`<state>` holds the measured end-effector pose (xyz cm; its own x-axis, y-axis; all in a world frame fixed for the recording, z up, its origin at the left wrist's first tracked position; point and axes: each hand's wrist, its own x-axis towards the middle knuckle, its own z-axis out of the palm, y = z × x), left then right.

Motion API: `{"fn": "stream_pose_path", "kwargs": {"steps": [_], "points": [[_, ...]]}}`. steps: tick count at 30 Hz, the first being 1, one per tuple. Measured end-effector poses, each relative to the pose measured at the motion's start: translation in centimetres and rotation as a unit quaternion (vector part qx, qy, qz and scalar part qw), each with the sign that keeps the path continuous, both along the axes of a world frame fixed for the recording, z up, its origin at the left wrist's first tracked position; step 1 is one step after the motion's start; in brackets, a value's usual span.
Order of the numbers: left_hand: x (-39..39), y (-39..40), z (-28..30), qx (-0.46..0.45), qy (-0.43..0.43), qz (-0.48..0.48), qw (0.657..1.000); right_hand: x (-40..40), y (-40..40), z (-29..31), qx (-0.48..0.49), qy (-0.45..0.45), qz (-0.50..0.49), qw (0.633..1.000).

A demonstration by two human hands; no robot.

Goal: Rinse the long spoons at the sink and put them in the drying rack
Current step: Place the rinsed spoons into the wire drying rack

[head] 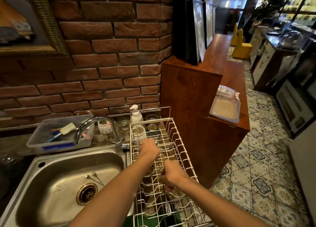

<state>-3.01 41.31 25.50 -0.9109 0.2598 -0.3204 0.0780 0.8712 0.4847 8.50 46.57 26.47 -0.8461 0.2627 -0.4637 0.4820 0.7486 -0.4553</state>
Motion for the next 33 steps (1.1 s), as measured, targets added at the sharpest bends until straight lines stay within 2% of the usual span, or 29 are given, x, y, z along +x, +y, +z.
{"fn": "stream_pose_path", "kwargs": {"steps": [2,6,9,12,15,19,21,23,27,33], "points": [[-0.2,-0.1,0.5,-0.002,-0.009,-0.017,1.0,-0.1,0.2,0.7,-0.023,-0.007,0.004,1.0],[-1.1,-0.8,2.7,0.01,-0.015,-0.013,1.0,-0.7,0.9,2.5,0.014,0.006,0.005,1.0],[-2.1,-1.4,4.6,0.104,-0.081,0.005,0.991,-1.1,1.3,4.8,0.014,0.038,-0.002,0.999],[-2.5,-3.1,7.7,0.238,-0.171,0.038,0.955,-1.2,1.5,7.5,-0.042,0.085,-0.033,0.995],[-3.0,-6.0,10.2,0.314,-0.218,0.079,0.921,-1.3,0.9,10.0,-0.115,0.141,-0.052,0.982],[-3.5,-11.6,11.2,0.401,-0.276,0.108,0.867,-1.9,-1.4,12.0,-0.174,0.173,-0.038,0.969],[-3.8,-14.8,10.9,0.448,-0.292,0.118,0.837,-2.6,-3.4,12.5,-0.19,0.184,-0.022,0.964],[-4.5,-17.4,10.2,0.477,-0.284,0.133,0.821,-3.2,-5.8,12.6,-0.189,0.192,-0.002,0.963],[-5.4,-22.6,7.3,0.506,-0.274,0.171,0.8,-4.9,-10.6,11.6,-0.167,0.197,0.025,0.966],[-5.8,-30.3,0.1,0.495,-0.283,0.244,0.784,-7.9,-17.8,7.5,-0.144,0.12,0.023,0.982]]}}
